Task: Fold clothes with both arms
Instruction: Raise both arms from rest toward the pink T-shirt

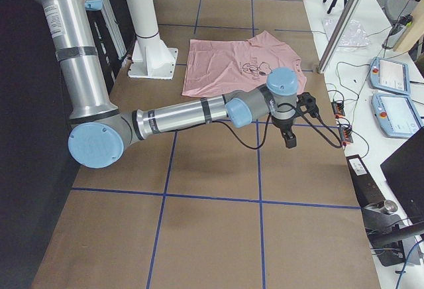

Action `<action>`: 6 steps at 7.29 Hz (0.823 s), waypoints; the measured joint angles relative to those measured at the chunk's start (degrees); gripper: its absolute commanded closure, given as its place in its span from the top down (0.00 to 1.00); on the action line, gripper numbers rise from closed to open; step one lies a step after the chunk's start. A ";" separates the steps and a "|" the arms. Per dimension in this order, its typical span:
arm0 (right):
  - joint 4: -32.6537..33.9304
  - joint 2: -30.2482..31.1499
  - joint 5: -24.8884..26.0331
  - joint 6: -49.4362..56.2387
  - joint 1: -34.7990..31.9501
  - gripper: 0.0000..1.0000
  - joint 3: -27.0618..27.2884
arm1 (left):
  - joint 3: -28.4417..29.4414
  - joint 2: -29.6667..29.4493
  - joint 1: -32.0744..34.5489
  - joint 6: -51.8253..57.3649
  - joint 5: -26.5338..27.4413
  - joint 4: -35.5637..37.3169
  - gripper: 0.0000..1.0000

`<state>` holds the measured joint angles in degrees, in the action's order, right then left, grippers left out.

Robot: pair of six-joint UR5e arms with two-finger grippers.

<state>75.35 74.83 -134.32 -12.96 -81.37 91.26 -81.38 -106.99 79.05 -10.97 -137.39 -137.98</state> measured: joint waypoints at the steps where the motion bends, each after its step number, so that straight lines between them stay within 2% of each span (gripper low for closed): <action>1: -0.04 -3.11 2.19 -6.83 3.89 0.98 -0.53 | 0.29 -0.12 -3.59 -4.40 0.30 -3.55 1.00; 3: -3.51 -8.11 7.42 -21.25 10.94 0.89 -2.62 | 0.09 -0.27 -7.20 -8.03 2.31 -5.63 1.00; 4: -10.39 -9.36 10.14 -28.99 14.19 0.85 -5.77 | -0.05 -0.31 -7.65 -8.43 2.87 -5.83 1.00; 6: -24.21 -11.74 19.98 -41.35 22.04 0.72 -14.29 | -0.24 -0.32 -7.90 -8.53 3.15 -5.96 1.00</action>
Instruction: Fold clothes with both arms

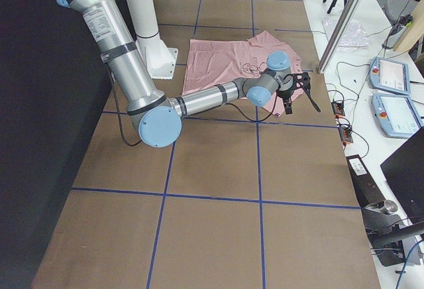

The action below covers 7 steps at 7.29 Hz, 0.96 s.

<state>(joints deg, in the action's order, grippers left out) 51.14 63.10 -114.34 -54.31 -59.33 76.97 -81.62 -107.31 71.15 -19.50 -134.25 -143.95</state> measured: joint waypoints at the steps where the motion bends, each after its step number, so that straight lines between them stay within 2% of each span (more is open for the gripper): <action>1: -3.86 -0.65 4.61 -3.84 3.45 0.69 -2.76 | -0.14 0.01 -0.02 0.02 0.01 -0.03 1.00; 3: -6.91 -1.28 10.64 -6.87 7.82 0.65 -5.88 | -0.21 0.07 -0.10 0.05 0.01 -0.06 1.00; 7: -7.36 -2.20 14.29 -7.28 10.32 0.61 -8.13 | -0.13 0.08 -0.21 0.10 0.04 -0.02 1.00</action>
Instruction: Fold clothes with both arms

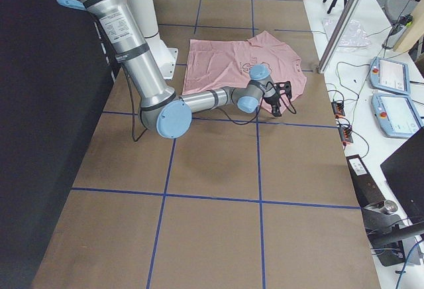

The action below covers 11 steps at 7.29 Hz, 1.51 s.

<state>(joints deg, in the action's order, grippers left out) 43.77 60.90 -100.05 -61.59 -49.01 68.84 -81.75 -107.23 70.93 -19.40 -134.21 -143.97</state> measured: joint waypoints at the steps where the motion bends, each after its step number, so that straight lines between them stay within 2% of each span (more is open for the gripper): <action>1: 0.01 -0.11 0.49 0.03 0.31 0.61 -0.47 | 0.00 0.03 0.00 0.04 0.00 0.00 1.00; 3: 0.07 -0.16 1.77 0.06 1.00 0.56 -1.14 | 0.07 0.07 -0.04 0.01 0.00 0.00 1.00; 4: 0.08 -0.16 2.10 0.06 1.24 0.36 -1.45 | 0.12 0.08 -0.05 -0.01 0.00 0.00 1.00; 5: 0.08 -0.16 2.24 0.05 1.39 0.00 -1.71 | 0.14 0.09 -0.03 -0.02 0.00 0.00 1.00; 9: 1.32 -1.86 2.26 -0.72 1.50 0.00 -1.42 | 0.18 0.09 -0.04 0.03 0.00 0.00 1.00; 10: 4.69 -3.46 2.26 -1.81 1.47 0.00 -0.08 | 0.18 0.09 -0.07 0.06 0.00 0.00 1.00; 11: 10.87 -5.29 2.39 -2.94 1.48 0.00 2.86 | 0.18 0.09 -0.08 0.06 0.00 0.00 1.00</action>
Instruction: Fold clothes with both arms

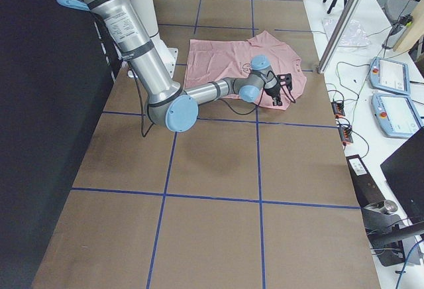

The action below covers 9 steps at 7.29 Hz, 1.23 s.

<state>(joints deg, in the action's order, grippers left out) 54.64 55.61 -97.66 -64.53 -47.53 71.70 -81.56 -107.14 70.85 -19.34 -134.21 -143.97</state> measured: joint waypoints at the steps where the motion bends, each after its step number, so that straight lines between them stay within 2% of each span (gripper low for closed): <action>1: 6.68 -2.18 0.81 -1.47 0.44 0.00 2.99 | 0.00 0.00 0.00 0.00 0.00 0.00 1.00; 2: 11.96 -5.06 3.48 -4.00 2.03 0.00 4.40 | 0.03 0.00 0.03 0.00 0.00 0.00 1.00; 3: 14.64 -7.57 7.17 -6.38 4.31 0.18 4.15 | 0.04 0.02 0.06 -0.01 0.00 0.00 1.00; 4: 15.51 -9.57 9.93 -7.61 6.25 0.99 2.84 | 0.04 0.06 0.06 -0.03 0.00 0.00 1.00; 7: 16.06 -13.41 11.70 -8.43 7.96 1.00 -0.05 | 0.11 0.07 0.00 -0.10 0.04 0.00 1.00; 9: 17.06 -15.03 4.60 -5.99 4.80 1.00 -0.12 | 0.41 -0.34 -1.27 -1.03 2.62 0.41 1.00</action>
<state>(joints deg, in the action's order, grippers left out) 71.70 40.58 -93.06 -70.51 -42.73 71.58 -81.15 -107.48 69.58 -20.37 -131.59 -143.56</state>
